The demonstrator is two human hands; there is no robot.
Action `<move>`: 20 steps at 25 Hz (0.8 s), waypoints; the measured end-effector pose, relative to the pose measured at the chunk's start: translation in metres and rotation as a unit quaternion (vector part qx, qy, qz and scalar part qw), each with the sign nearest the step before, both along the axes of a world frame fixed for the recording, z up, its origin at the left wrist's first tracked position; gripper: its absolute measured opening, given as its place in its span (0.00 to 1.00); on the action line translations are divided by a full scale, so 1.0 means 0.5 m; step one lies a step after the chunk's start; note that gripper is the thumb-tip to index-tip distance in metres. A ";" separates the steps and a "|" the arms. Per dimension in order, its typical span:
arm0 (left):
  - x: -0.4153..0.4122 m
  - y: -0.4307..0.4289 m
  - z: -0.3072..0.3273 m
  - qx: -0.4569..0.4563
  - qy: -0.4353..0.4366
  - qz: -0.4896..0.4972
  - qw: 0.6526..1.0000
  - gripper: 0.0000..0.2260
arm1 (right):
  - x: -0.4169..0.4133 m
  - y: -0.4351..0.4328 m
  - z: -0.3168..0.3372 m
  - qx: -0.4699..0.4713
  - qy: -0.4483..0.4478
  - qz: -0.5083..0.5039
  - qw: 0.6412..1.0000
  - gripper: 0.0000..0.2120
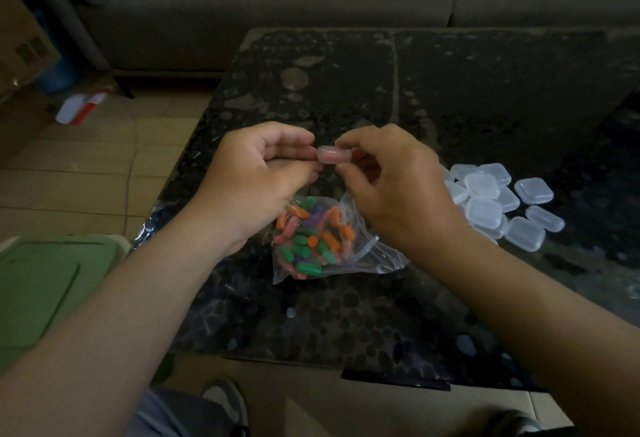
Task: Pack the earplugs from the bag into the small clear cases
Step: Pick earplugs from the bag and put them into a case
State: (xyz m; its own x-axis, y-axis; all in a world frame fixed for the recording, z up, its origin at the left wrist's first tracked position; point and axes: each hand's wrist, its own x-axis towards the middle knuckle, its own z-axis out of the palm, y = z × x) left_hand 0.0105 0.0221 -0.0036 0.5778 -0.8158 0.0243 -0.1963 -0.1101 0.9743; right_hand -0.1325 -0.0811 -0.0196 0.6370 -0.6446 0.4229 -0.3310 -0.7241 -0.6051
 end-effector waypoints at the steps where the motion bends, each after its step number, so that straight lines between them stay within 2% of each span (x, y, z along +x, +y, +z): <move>1: 0.006 -0.001 -0.001 0.001 0.008 0.005 1.000 0.15 | 0.006 0.001 0.001 0.022 0.006 0.005 1.000 0.12; 4: 0.029 -0.005 -0.005 0.016 0.004 0.034 0.999 0.16 | 0.015 0.003 0.009 0.113 0.061 0.053 0.990 0.23; 7: 0.047 -0.007 -0.021 0.081 -0.056 0.034 0.995 0.17 | 0.021 0.002 0.007 0.162 0.143 0.120 0.969 0.31; 11: 0.056 -0.007 -0.044 0.146 -0.105 0.001 0.984 0.15 | 0.028 0.003 -0.007 0.164 0.226 0.153 0.948 0.32; 16: 0.054 -0.009 -0.055 0.211 -0.180 -0.030 0.960 0.09 | 0.037 -0.004 -0.021 0.165 0.264 0.149 0.939 0.32; 20: 0.051 -0.009 -0.057 0.248 -0.213 -0.043 0.944 0.11 | 0.044 -0.009 -0.043 0.150 0.283 0.151 0.935 0.33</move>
